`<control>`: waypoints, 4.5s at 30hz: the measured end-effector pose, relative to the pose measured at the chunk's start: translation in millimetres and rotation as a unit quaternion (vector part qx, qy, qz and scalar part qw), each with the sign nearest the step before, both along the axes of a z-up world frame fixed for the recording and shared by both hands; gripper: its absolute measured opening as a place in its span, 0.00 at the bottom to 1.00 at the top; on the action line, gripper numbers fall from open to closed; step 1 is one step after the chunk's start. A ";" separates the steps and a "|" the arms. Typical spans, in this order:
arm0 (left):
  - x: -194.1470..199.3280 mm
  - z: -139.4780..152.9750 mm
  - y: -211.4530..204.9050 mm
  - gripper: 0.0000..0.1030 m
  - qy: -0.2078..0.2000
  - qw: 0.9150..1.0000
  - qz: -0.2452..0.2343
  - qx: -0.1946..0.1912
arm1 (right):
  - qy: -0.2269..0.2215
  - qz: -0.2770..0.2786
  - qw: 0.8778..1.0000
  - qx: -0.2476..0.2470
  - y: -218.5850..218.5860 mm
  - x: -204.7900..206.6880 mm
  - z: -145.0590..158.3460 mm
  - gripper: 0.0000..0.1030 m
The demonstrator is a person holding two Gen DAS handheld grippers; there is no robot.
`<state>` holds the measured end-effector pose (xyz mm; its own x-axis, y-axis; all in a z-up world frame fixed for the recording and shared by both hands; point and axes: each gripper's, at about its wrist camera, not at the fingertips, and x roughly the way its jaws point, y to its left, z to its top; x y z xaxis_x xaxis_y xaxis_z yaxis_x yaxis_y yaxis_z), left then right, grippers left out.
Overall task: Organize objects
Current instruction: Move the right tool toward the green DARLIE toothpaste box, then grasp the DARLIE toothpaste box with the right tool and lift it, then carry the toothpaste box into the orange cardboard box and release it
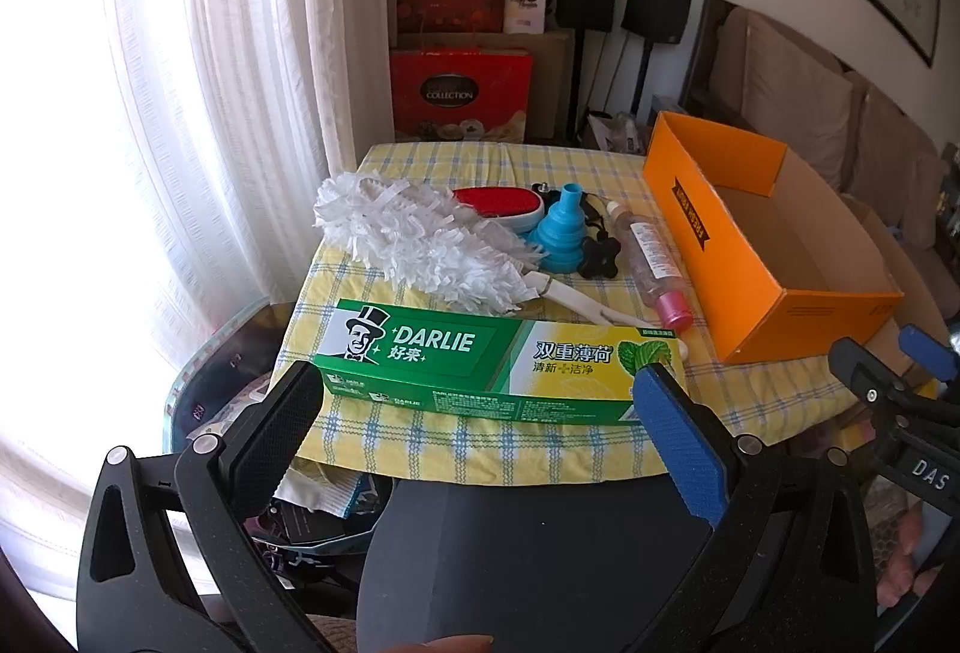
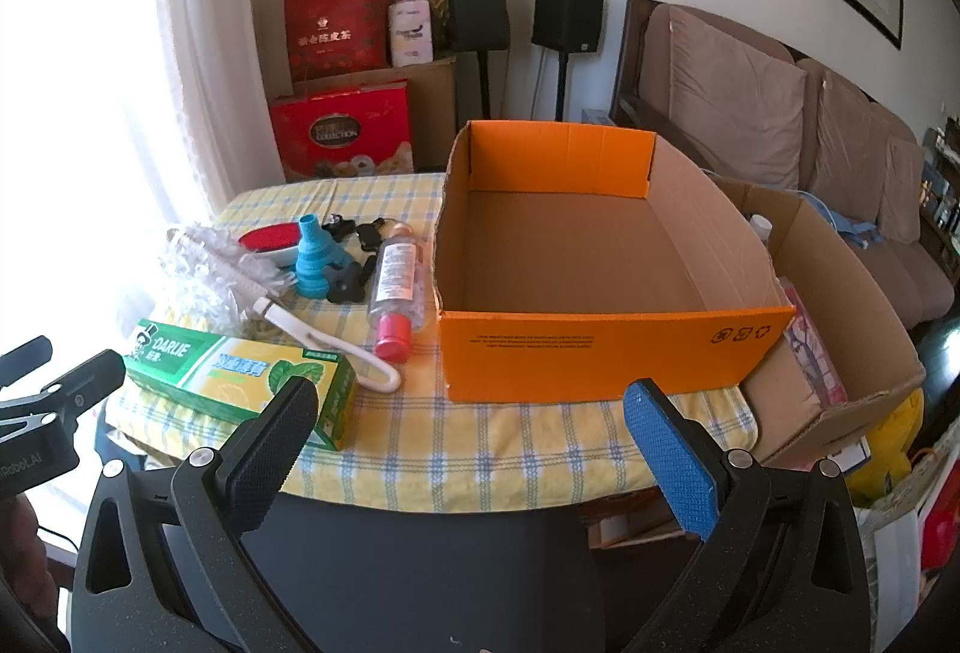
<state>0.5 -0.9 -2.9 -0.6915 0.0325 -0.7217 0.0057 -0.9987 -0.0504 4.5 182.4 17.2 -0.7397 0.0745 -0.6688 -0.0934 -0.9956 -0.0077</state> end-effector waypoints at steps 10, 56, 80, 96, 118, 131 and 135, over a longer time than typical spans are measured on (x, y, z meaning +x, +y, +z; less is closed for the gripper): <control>-1.1 0.0 -2.0 1.00 -0.002 1.000 0.001 0.002 | 0.000 0.002 1.000 0.001 -1.2 0.0 -0.5 1.00; -29.5 -48.8 -84.5 1.00 -0.035 0.997 0.048 0.057 | -0.032 0.085 0.995 -0.032 -31.9 -28.4 -32.3 1.00; -72.0 -92.7 -98.7 0.72 -0.068 0.986 -0.007 0.154 | -0.120 0.149 0.964 -0.185 -47.5 -67.5 -88.8 0.55; -30.3 -43.9 -94.6 0.70 -0.030 0.987 -0.028 0.159 | -0.089 0.169 0.967 -0.168 -42.9 -46.1 -56.0 0.56; -76.2 40.2 62.4 0.70 0.036 0.972 -0.157 0.168 | 0.004 0.098 0.987 -0.131 92.7 -33.5 18.6 0.56; -109.0 14.6 151.5 0.70 -0.022 0.962 -0.212 0.170 | -0.009 0.051 0.989 -0.141 198.7 -63.6 9.1 0.56; -109.7 8.1 165.6 0.70 -0.031 0.962 -0.225 0.153 | -0.017 0.038 0.987 -0.155 218.1 -70.3 -5.2 0.56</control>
<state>-109.2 164.7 5.2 -0.5144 0.5354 -0.6698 -0.4115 -0.8394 -0.3550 -65.8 400.5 12.1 -0.7118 -0.1926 -0.6755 -0.0238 -0.9545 0.2973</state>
